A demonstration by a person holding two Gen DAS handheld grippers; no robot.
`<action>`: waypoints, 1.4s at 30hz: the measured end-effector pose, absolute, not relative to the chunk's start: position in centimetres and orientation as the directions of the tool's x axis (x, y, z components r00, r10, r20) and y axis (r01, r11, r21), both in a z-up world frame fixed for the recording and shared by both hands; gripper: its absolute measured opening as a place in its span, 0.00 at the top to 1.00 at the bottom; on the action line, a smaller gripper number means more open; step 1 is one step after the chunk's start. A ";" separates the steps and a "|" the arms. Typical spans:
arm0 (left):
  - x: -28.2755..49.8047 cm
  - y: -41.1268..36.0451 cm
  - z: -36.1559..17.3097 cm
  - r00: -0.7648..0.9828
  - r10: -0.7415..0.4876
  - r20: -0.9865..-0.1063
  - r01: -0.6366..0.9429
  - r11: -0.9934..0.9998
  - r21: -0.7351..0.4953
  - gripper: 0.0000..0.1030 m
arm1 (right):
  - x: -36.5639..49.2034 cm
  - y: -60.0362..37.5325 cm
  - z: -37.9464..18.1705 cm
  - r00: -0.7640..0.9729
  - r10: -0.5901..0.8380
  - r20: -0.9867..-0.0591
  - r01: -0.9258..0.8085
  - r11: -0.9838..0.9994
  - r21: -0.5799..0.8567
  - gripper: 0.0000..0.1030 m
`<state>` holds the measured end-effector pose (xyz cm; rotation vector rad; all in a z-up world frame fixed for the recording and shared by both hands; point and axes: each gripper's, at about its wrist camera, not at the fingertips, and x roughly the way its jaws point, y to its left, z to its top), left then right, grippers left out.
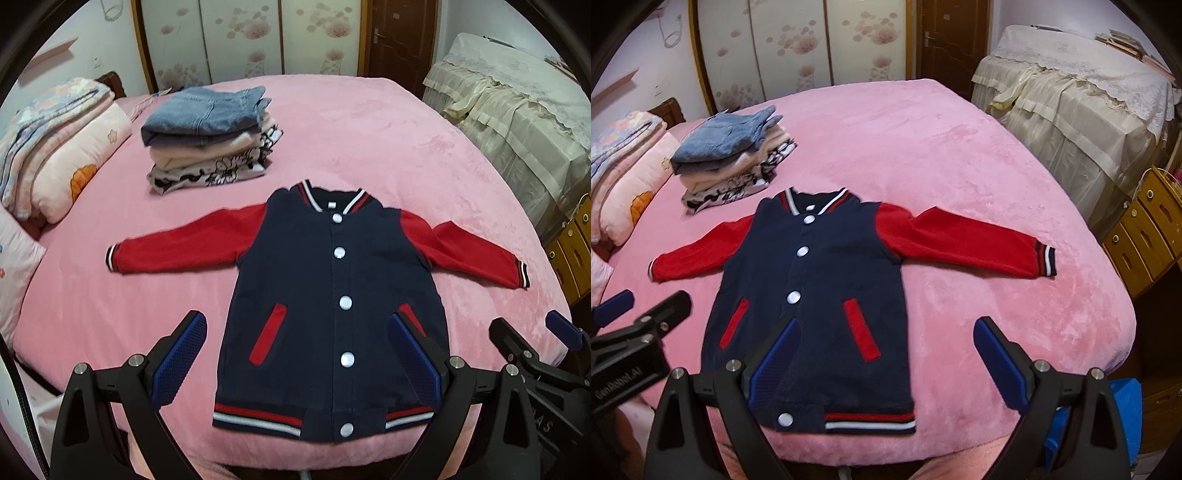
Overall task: Fold large clothes
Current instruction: 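Grasp the red sleeve cuff with the right gripper and lift it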
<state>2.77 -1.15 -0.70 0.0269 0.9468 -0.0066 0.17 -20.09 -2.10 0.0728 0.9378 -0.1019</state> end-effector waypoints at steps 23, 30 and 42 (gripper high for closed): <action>14.4 -10.7 -1.1 0.694 -0.211 -0.689 0.269 0.963 -0.024 0.05 | 5.4 -40.1 -7.4 0.522 -0.260 -0.812 0.538 0.839 0.077 0.08; 18.2 -14.1 -5.1 0.632 -0.213 -0.745 0.295 0.955 -0.023 0.05 | 6.3 -44.6 -11.8 0.492 -0.152 -0.857 0.567 0.803 0.183 0.24; 22.0 -17.3 -12.2 0.468 -0.264 -0.844 0.313 0.942 -0.121 0.05 | 6.7 -48.5 -16.8 0.539 -0.009 -0.842 0.579 0.730 0.363 0.35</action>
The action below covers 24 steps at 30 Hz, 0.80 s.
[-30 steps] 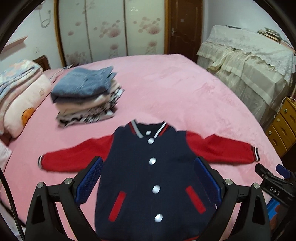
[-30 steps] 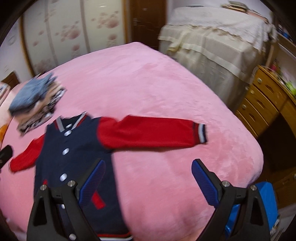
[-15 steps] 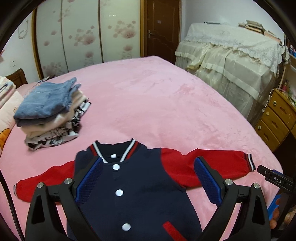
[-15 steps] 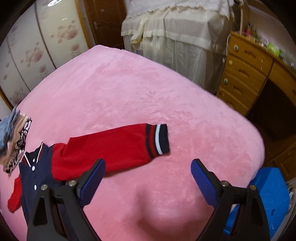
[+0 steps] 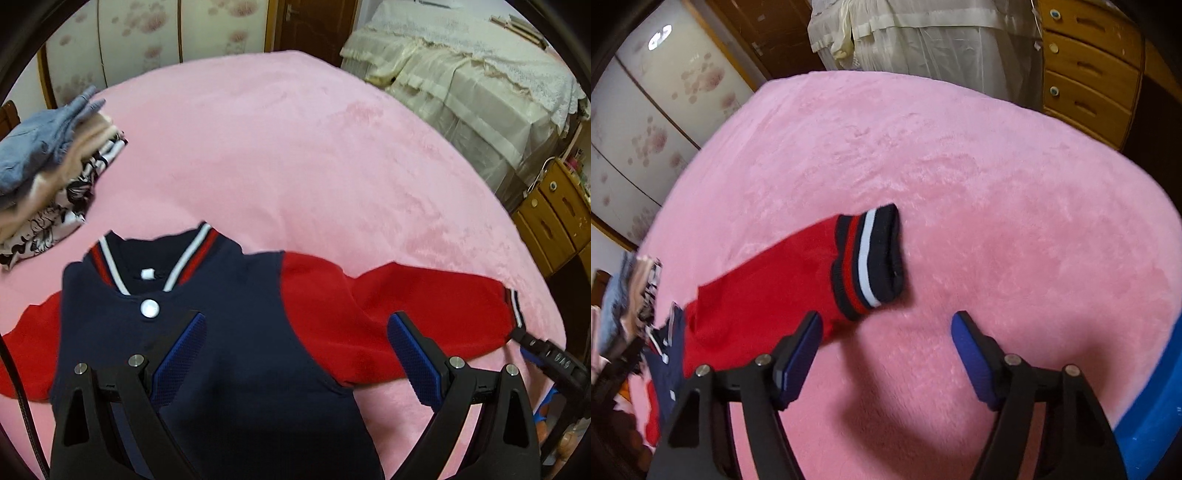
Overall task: Fold large clothes
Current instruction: 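Grasp the red sleeve cuff with the right gripper and lift it, then fold the red sleeve across the jacket body with the right gripper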
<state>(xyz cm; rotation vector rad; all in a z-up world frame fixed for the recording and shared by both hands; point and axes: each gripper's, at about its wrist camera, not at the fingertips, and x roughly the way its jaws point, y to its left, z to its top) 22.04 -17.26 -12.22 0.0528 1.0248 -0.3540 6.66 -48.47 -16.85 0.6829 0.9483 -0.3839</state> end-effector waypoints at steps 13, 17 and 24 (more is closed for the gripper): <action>20.9 -18.5 -11.7 0.444 -0.316 -0.839 0.363 0.919 -0.154 0.10 | 8.2 -47.4 -15.7 0.653 0.058 -0.755 0.464 0.758 0.459 0.90; 19.9 -15.5 -9.9 0.480 -0.316 -0.818 0.331 0.929 -0.165 0.10 | 8.5 -42.7 -10.8 0.736 0.033 -0.676 0.311 0.871 0.381 0.91; 18.5 -8.0 -9.2 0.500 -0.326 -0.802 0.251 0.941 -0.225 0.10 | 11.2 -30.2 -6.7 0.771 0.174 -0.612 -0.034 0.972 0.234 0.90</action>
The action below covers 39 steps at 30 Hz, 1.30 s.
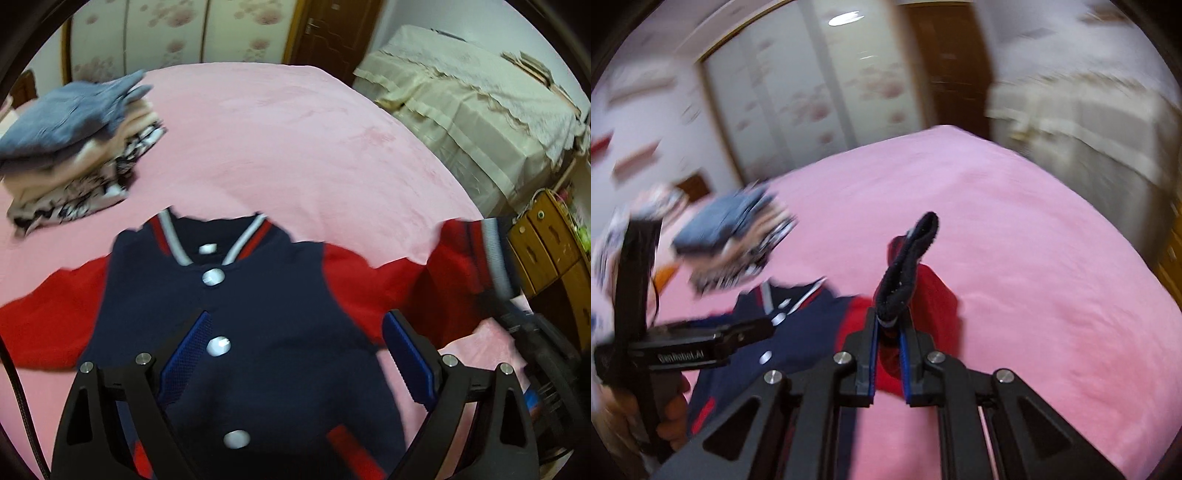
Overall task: Fold large clothes
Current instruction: 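Fold the red sleeve across the jacket body with the right gripper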
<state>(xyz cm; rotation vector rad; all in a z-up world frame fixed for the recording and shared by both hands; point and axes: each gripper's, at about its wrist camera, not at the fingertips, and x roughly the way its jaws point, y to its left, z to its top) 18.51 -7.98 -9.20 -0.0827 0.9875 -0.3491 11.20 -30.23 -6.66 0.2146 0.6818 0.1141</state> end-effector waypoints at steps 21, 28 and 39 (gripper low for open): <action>20.5 -6.4 -19.1 0.209 -0.666 -0.716 0.257 0.744 -0.617 0.57 | 10.3 -24.2 -14.5 0.549 0.318 -0.773 -0.167 0.948 0.272 0.58; 21.0 -6.6 -21.5 0.205 -0.688 -0.696 0.198 0.725 -0.659 0.58 | 9.7 -25.2 -15.1 0.541 0.341 -0.769 -0.133 0.937 0.322 0.58; 21.6 -10.4 -21.0 0.240 -0.626 -0.742 0.266 0.777 -0.570 0.45 | 9.6 -25.4 -15.1 0.539 0.362 -0.760 -0.121 0.927 0.356 0.58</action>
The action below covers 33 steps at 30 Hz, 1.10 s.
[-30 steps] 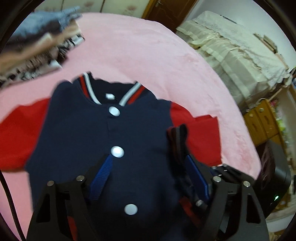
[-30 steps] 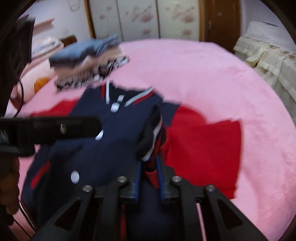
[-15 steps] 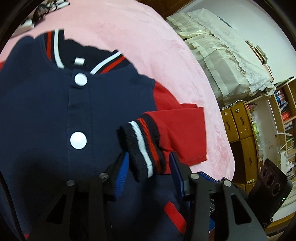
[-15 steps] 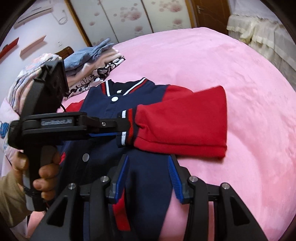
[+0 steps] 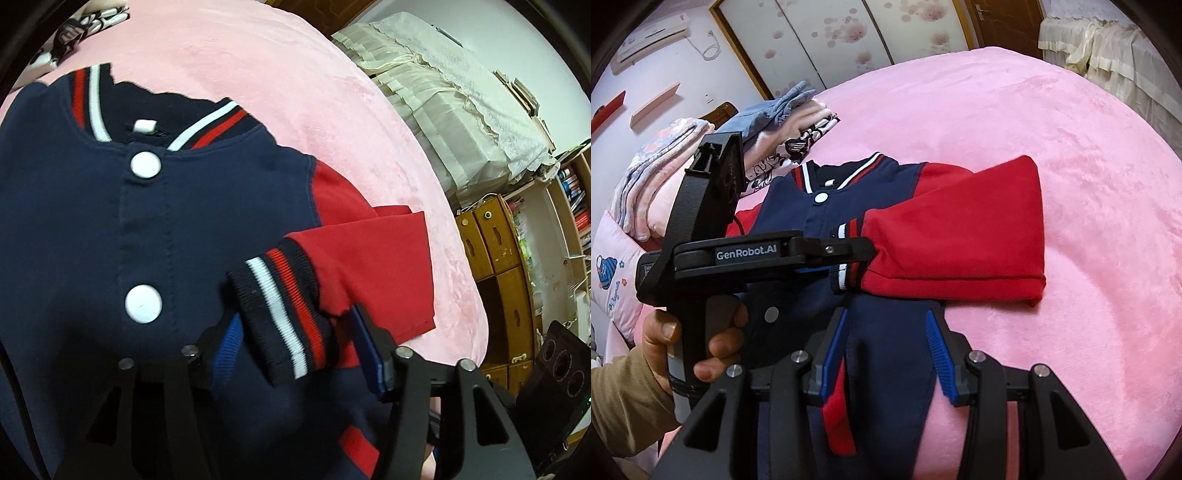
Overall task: Fold large clothes
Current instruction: 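Fold the red sleeve across the jacket body with the right gripper, then lay the folded sleeve flat and open the right gripper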
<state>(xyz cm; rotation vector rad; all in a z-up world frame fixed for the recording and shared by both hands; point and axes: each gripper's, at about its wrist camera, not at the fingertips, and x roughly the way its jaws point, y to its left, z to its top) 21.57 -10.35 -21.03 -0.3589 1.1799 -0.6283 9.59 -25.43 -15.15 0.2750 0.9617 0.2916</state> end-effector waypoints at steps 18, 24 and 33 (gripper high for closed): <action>22.7 -9.1 -7.7 0.482 -0.626 -0.613 0.318 0.777 -0.544 0.93 | 12.4 -29.5 -17.1 0.536 0.272 -0.799 0.094 0.921 0.377 0.58; 22.9 -3.1 -6.3 0.565 -0.534 -0.629 0.276 0.841 -0.466 0.93 | 16.0 -27.4 -16.8 0.550 0.193 -0.813 0.088 0.954 0.287 0.58; 24.4 4.2 -14.3 0.519 -0.356 -0.778 0.077 0.925 -0.372 0.93 | 16.0 -23.5 -16.6 0.534 0.094 -0.841 0.004 0.994 0.113 0.58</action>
